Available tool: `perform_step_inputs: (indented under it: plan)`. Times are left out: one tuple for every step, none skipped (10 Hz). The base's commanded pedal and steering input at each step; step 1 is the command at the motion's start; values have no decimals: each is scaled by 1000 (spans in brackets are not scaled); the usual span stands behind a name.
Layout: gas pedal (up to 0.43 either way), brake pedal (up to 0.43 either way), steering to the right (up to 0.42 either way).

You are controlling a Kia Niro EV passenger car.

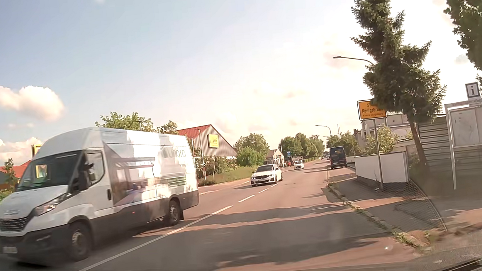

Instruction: Follow the waypoints while adhering to traffic rules and regulations

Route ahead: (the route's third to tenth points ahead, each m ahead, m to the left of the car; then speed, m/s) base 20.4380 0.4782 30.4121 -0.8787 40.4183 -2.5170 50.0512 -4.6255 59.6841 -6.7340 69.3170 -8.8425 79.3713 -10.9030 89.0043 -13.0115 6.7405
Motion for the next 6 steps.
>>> perform_step_inputs:
  plan:
    - [220, 12, 67]
    - [220, 12, 57]
    - [220, 18, 45]
    - [189, 18, 28]
    - [157, 12, 12]
    - [138, 12, 8]
